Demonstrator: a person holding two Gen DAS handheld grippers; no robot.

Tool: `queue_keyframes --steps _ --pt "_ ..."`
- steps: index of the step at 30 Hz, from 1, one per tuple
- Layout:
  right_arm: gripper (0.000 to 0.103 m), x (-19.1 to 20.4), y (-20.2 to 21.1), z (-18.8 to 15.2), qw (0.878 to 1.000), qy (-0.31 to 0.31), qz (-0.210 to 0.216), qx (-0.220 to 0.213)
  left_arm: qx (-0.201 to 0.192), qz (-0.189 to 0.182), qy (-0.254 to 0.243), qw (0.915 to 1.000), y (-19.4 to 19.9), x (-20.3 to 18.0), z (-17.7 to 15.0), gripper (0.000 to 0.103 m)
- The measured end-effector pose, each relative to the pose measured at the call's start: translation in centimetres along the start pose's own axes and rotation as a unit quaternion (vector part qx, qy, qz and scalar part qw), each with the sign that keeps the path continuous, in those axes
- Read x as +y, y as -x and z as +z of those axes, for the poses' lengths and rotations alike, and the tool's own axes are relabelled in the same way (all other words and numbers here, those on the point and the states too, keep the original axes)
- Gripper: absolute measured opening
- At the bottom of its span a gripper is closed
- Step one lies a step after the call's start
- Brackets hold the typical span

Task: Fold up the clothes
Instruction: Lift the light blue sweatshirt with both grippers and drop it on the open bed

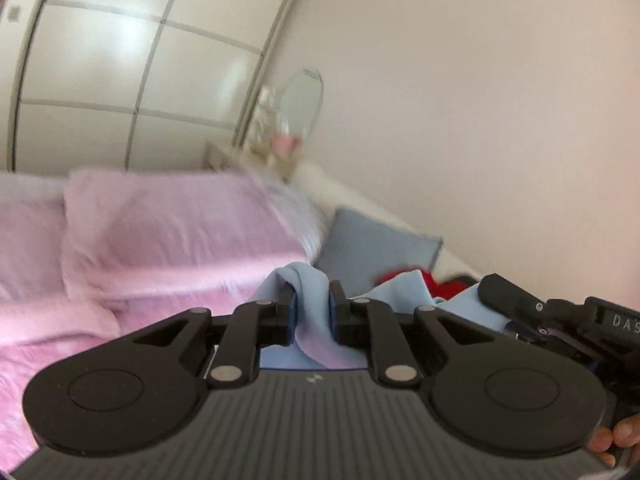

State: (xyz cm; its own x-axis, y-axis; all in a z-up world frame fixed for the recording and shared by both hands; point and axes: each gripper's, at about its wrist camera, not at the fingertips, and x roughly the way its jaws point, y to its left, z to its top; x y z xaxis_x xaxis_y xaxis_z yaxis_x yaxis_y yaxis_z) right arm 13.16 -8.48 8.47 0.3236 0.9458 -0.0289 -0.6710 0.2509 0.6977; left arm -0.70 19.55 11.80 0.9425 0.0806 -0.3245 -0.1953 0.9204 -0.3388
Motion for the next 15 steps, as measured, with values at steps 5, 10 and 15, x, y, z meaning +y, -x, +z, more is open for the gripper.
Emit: queue_keyframes --steps 5,10,15 --pt "0.001 6.9 -2.2 0.3 0.998 0.051 0.041 -0.017 -0.043 0.023 -0.005 0.9988 3.8 0.6 3.7 0.013" --pt "0.001 11.8 -2.7 1.1 0.991 0.100 0.079 -0.030 -0.087 0.046 -0.003 0.9951 7.0 0.2 5.0 0.014" --pt "0.036 12.0 -4.5 -2.1 0.965 0.147 0.104 0.190 0.015 0.168 0.080 0.9824 7.9 3.3 -1.2 0.020"
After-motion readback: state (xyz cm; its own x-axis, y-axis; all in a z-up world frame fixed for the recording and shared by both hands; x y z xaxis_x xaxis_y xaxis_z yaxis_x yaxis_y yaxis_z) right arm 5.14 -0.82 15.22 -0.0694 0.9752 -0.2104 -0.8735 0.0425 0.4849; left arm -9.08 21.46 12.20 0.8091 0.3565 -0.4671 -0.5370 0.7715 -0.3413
